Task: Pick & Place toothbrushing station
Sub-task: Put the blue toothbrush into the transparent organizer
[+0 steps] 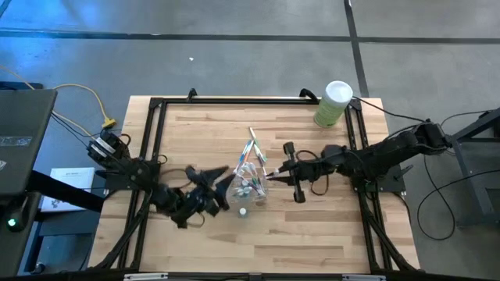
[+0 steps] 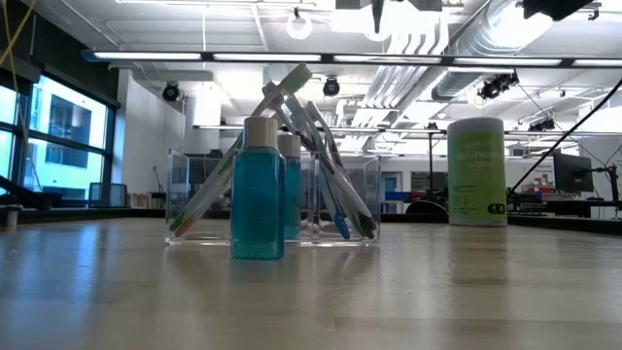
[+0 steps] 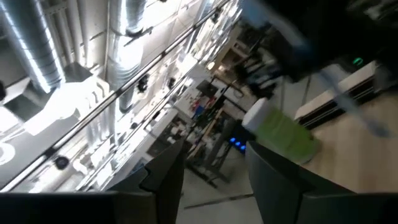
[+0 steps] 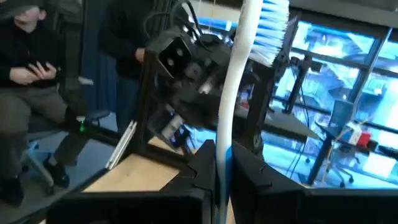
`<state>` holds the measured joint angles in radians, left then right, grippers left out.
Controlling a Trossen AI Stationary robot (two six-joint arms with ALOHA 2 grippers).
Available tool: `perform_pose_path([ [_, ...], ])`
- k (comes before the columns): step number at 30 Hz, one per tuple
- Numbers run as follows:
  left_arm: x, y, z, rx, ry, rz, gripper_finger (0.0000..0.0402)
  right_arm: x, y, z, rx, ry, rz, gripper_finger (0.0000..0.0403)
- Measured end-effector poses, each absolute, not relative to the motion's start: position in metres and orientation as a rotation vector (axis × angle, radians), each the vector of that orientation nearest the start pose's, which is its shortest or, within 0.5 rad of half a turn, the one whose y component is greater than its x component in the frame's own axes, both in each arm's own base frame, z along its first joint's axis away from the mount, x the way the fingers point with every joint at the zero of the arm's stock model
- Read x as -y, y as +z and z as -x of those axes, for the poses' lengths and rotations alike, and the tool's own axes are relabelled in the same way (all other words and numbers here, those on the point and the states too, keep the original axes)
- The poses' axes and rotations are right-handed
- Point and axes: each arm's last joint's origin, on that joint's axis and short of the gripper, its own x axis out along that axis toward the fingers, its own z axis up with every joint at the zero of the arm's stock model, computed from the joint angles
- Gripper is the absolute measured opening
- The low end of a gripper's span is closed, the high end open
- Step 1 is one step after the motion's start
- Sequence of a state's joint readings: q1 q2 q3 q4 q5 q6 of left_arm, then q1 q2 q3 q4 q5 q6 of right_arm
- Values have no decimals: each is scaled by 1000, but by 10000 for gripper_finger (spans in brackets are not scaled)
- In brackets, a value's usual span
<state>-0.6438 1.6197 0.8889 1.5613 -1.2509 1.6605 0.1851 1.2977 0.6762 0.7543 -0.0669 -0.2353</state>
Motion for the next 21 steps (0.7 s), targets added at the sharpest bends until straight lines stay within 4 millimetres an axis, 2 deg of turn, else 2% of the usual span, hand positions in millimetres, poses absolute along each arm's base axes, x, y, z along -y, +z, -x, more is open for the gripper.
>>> perform_pose_path([
  [4, 124, 302, -255, -101, 836, -861, 163, -41, 270, -278, 121, 214, 196, 13],
  [9, 87, 282, -237, -83, 888, -721, 162, -40, 266, -282, 129, 210, 186, 13],
  [13, 77, 262, -216, 2, 776, -634, 148, -45, 264, -287, 180, 220, 206, 13],
  [17, 71, 254, -193, 88, 646, -472, 124, -47, 258, -292, 173, 235, 216, 13],
  [21, 62, 243, -181, 150, 394, -285, 101, -47, 255, -294, 169, 225, 192, 13],
])
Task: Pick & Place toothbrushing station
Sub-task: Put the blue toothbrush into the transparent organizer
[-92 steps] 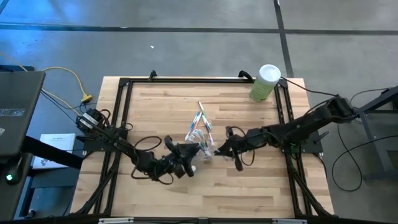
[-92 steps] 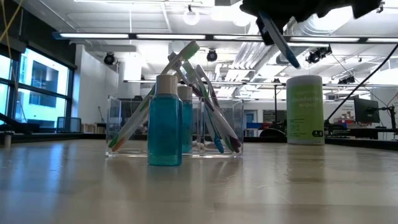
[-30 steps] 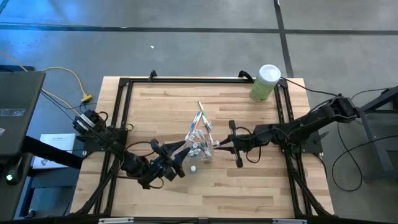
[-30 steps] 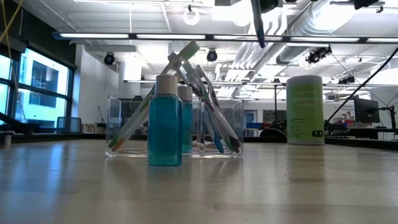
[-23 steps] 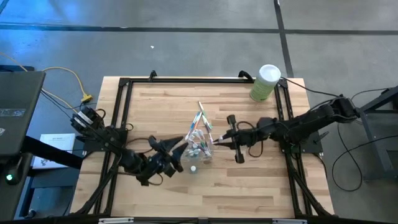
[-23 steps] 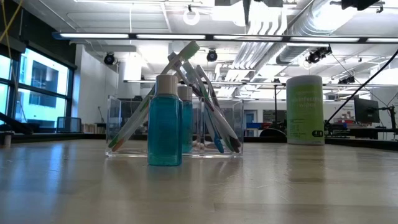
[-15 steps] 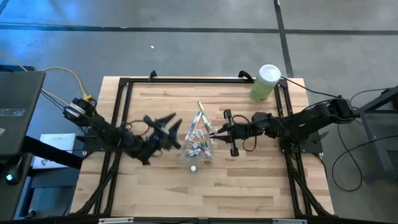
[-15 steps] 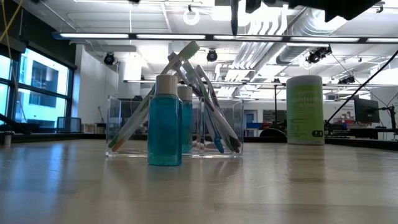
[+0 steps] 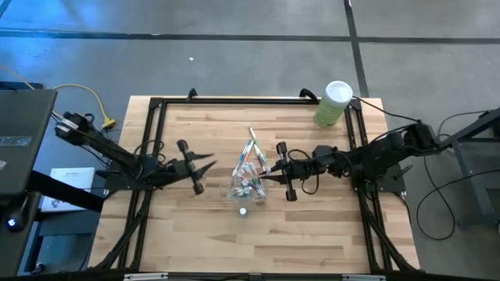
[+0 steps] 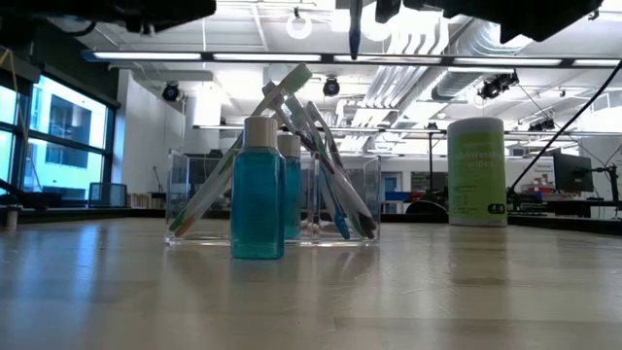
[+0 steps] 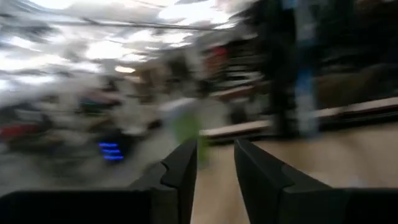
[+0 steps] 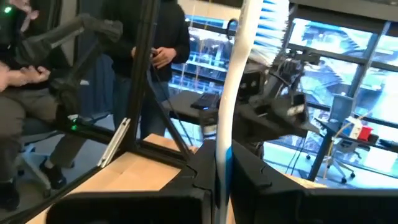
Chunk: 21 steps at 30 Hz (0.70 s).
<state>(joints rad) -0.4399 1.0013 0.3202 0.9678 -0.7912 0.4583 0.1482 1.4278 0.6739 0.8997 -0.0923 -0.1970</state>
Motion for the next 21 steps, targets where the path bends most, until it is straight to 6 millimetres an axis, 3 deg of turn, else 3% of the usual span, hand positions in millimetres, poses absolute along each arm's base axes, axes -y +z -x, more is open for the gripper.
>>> perform_pose_path([
  [5, 49, 234, -183, 108, 267, -119, 95, -53, 251, -298, 191, 236, 170, 13],
  [10, 44, 231, -186, 97, 261, -70, 106, -57, 227, -309, 128, 171, 96, 13],
  [16, 45, 230, -187, 94, 258, -31, 143, -55, 194, -322, 86, 119, 27, 13],
  [21, 47, 226, -187, 70, 251, 11, 184, -57, 179, -325, 32, 61, -28, 13],
])
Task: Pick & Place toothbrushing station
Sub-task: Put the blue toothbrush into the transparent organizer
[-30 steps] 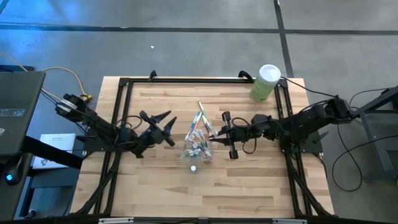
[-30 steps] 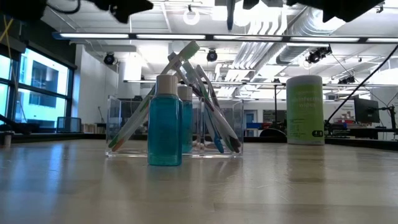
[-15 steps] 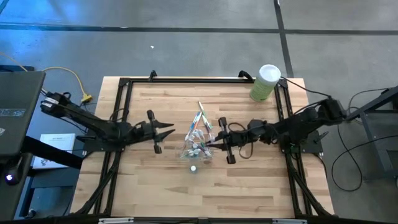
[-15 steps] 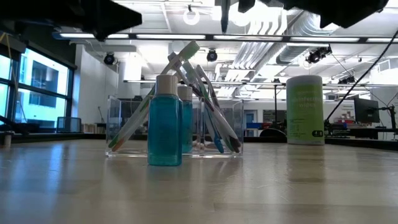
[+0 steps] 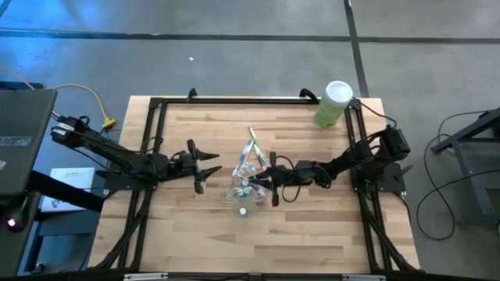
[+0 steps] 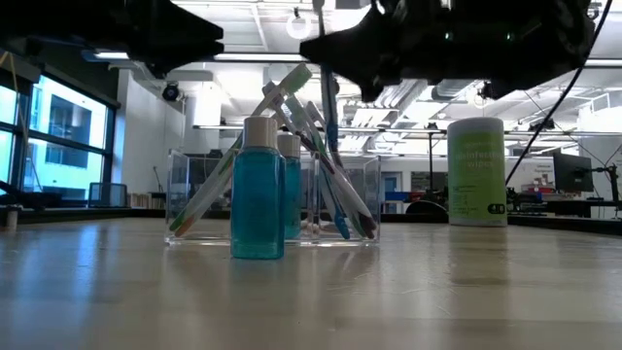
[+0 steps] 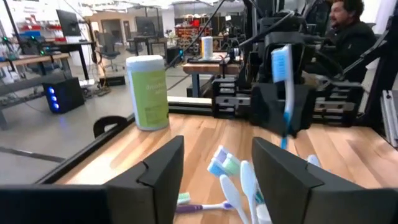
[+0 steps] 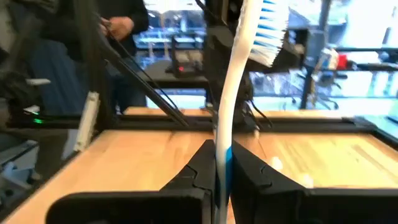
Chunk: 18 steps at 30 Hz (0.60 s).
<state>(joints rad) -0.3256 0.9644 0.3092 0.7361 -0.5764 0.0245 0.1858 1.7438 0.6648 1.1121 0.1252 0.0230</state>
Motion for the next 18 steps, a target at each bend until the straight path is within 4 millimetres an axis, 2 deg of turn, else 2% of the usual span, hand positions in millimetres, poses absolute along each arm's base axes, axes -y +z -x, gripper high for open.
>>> perform_pose_path([
  [5, 47, 223, -187, 38, 251, 18, 201, -64, 172, -319, 7, 27, -21, 13],
  [18, 50, 220, -187, 19, 233, 27, 203, -64, 151, -300, -68, -121, -92, 16],
])
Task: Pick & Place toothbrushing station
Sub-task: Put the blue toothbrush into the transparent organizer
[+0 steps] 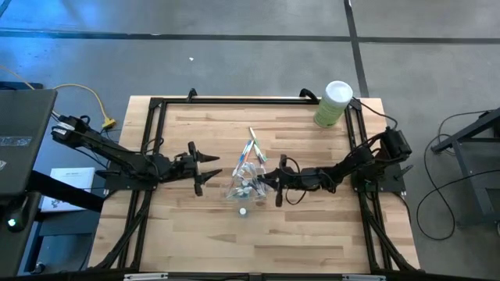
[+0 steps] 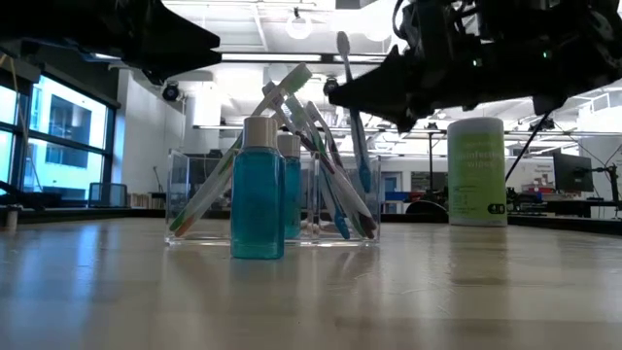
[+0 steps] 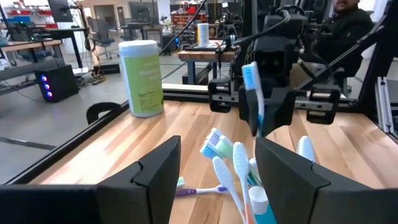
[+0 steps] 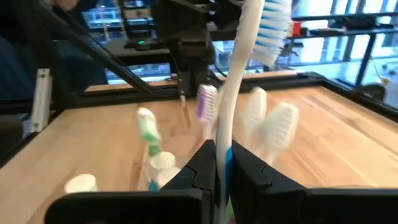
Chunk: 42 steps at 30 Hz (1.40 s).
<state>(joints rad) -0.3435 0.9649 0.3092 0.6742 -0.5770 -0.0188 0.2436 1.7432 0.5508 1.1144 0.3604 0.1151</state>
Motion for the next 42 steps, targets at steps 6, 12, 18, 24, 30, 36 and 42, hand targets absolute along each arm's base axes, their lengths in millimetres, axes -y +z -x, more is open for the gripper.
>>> perform_pose_path([
  [6, 50, 220, -187, 15, 233, 61, 203, -64, 147, -297, -85, -125, -102, 14],
  [12, 50, 220, -187, 16, 233, 66, 203, -65, 143, -296, -124, -120, -93, 17],
  [18, 50, 219, -187, 17, 233, 80, 203, -65, 137, -295, -190, -123, -73, 34],
  [24, 50, 219, -187, 12, 233, 79, 203, -65, 135, -294, -206, -126, -70, 95],
  [30, 50, 219, -187, 12, 233, 81, 203, -65, 135, -294, -207, -120, -61, 160],
  [36, 50, 219, -187, 13, 232, 113, 203, -69, 137, -293, -209, -102, 0, 216],
  [42, 52, 218, -186, 6, 217, 112, 203, -78, 155, -287, -157, -73, 76, 232],
])
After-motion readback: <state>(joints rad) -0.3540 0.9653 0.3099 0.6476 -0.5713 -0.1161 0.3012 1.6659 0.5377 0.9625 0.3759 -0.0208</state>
